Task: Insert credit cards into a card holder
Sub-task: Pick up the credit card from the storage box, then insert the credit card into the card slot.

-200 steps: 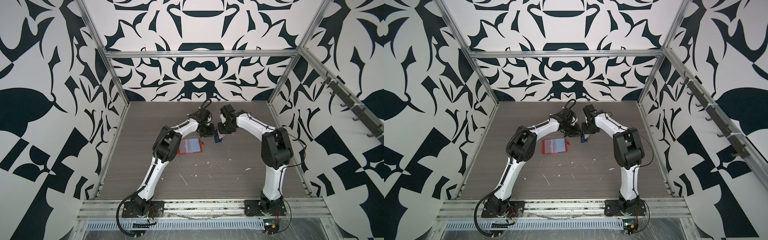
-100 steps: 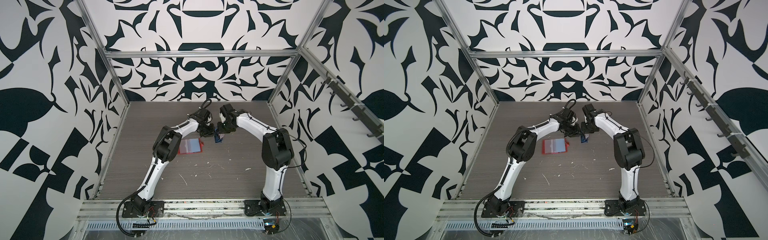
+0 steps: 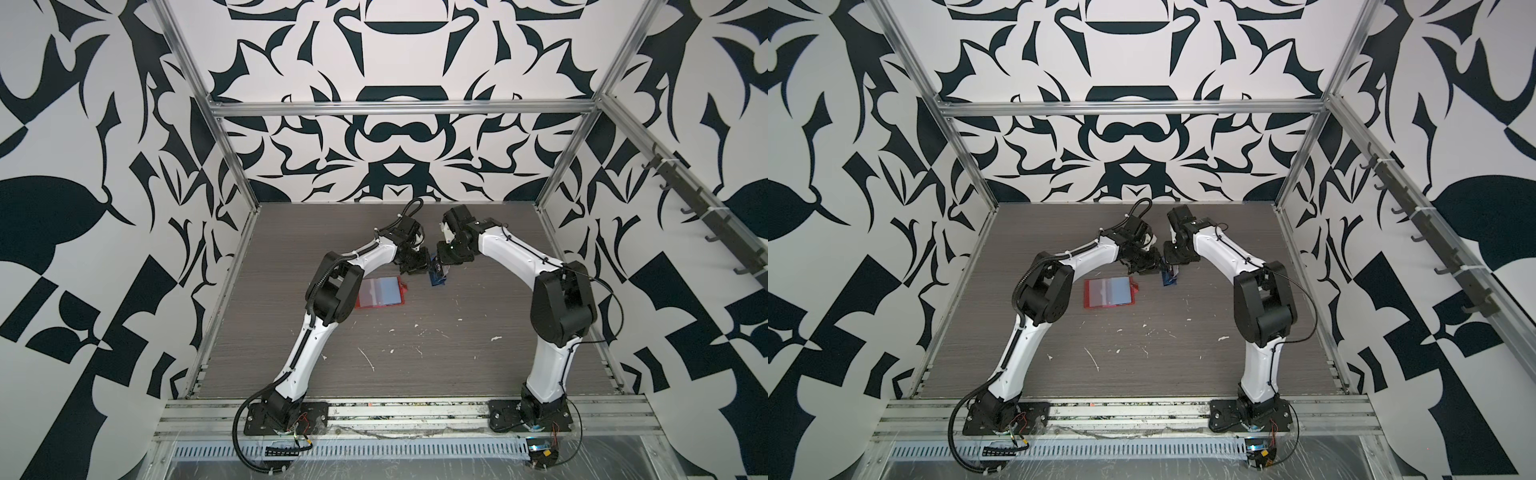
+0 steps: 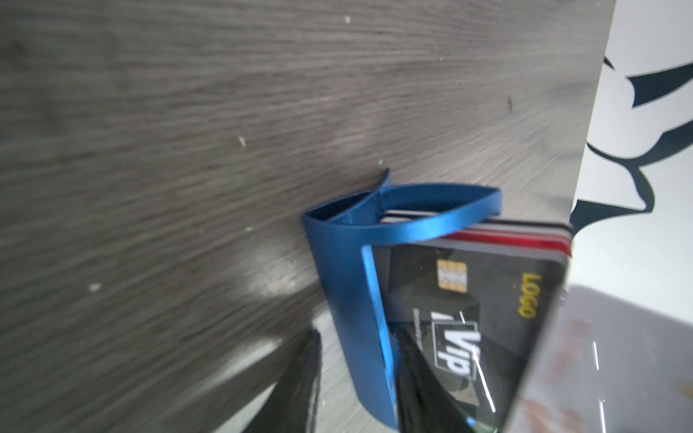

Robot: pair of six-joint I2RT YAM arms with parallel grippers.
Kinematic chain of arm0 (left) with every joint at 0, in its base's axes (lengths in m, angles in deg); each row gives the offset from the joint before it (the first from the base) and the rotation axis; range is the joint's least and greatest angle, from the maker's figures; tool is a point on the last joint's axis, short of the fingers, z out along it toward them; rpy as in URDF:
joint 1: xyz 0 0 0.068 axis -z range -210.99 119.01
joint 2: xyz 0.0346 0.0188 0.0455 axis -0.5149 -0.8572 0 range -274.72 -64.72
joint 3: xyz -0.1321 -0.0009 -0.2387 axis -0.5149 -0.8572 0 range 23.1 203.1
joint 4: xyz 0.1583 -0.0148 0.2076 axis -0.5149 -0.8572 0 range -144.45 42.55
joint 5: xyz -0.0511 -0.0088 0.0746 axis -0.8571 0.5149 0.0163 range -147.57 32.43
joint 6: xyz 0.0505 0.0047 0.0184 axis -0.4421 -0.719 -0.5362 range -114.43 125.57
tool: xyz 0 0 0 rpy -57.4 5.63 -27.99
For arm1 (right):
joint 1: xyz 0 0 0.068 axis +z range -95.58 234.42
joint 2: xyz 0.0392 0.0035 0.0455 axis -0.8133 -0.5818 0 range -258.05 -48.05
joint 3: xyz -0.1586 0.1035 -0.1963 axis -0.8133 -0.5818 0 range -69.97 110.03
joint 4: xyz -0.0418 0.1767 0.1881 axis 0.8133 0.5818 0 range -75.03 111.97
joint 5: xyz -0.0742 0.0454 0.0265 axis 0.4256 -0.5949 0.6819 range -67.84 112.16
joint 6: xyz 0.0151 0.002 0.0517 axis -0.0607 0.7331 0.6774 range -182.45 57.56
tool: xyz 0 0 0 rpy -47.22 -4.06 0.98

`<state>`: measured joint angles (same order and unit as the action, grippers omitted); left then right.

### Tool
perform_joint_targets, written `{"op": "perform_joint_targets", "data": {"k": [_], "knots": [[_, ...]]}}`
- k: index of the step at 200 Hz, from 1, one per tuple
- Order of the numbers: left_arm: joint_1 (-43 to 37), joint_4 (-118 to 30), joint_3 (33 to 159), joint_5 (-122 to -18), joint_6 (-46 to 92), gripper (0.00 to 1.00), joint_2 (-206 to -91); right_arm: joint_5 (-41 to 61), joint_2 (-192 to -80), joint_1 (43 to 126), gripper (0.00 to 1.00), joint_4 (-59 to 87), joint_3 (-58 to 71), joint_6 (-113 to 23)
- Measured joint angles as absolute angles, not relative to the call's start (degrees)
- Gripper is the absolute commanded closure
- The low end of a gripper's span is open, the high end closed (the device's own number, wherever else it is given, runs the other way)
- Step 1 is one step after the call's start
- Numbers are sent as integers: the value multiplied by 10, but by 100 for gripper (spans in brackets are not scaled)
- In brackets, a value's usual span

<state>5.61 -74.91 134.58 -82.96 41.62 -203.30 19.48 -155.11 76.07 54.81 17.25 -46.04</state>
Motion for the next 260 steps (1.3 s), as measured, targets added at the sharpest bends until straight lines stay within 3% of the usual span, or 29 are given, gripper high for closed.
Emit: {"op": "perform_joint_targets", "data": {"k": [51,127,200,260], "knots": [[56,-776,1316,-834,389,56,-1975,150,-1462,758,100,502,109,-455],[25,-757,1105,-776,362,55,-1709,49,-1417,780,100,447,28,-455],[-112,-734,841,-730,362,56,-1544,-23,-1466,837,100,370,20,-417],[-196,-680,718,-762,371,58,-1512,-62,-1564,882,100,324,35,-377]]}}
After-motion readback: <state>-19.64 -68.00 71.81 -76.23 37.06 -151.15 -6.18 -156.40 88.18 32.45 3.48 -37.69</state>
